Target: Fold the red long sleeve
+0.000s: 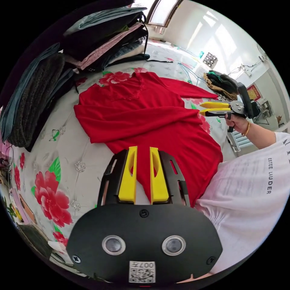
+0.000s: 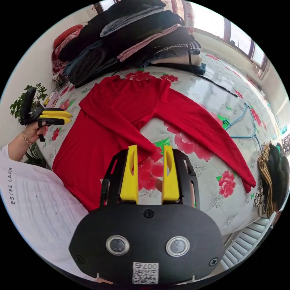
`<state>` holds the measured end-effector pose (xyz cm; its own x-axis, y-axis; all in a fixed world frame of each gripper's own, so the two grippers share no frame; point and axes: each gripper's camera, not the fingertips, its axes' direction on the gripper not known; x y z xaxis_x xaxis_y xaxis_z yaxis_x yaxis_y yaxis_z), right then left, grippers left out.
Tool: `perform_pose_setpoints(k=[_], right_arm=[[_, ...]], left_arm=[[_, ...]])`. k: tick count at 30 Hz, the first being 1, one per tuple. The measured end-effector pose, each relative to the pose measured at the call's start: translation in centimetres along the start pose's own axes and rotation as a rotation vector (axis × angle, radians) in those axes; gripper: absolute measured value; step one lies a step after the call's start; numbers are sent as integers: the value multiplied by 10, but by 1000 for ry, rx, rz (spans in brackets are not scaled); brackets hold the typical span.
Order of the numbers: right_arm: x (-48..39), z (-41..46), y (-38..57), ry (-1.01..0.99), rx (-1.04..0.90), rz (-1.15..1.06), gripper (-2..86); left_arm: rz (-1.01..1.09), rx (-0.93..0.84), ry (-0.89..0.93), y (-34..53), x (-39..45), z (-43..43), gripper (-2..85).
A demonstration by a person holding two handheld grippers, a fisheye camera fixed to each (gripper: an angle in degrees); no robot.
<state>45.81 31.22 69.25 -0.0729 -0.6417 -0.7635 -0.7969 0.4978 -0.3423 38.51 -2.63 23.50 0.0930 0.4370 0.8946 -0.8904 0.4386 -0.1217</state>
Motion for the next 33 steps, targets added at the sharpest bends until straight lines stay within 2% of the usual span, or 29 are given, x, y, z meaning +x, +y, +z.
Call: perform_pose_setpoints(k=[3, 5, 10, 12, 14, 21, 23, 26, 30, 33], right_arm=[[-9, 40, -20, 5, -154, -102, 34], [-18, 44, -25, 51, -162, -180, 20], [-38, -42, -7, 11, 128, -350, 5], [-43, -60, 8, -14, 158, -380, 5], [-47, -56, 22, -31, 126, -388, 6], [-53, 65, 58, -43, -226, -275, 28], [-51, 69, 58, -88, -206, -243, 36], [-23, 55, 50, -69, -67, -102, 49], [82, 42, 51, 14, 158, 377, 67], [157, 53, 72, 98, 222, 706, 79]], left_arm=[[-55, -104, -25, -19, -11, 29, 73], [-88, -119, -65, -23, -14, 36, 58], [-98, -93, -74, -22, -18, 30, 47], [-88, -86, -77, -22, -19, 28, 44], [-88, -83, -72, -24, -21, 27, 43], [-113, -80, -38, -24, -34, 24, 45], [-153, -86, -12, -19, -41, 18, 53], [-190, -19, 21, -4, -43, -6, 57], [-244, 4, 50, 20, -45, -21, 56], [-309, 8, 75, 41, -49, -27, 56]])
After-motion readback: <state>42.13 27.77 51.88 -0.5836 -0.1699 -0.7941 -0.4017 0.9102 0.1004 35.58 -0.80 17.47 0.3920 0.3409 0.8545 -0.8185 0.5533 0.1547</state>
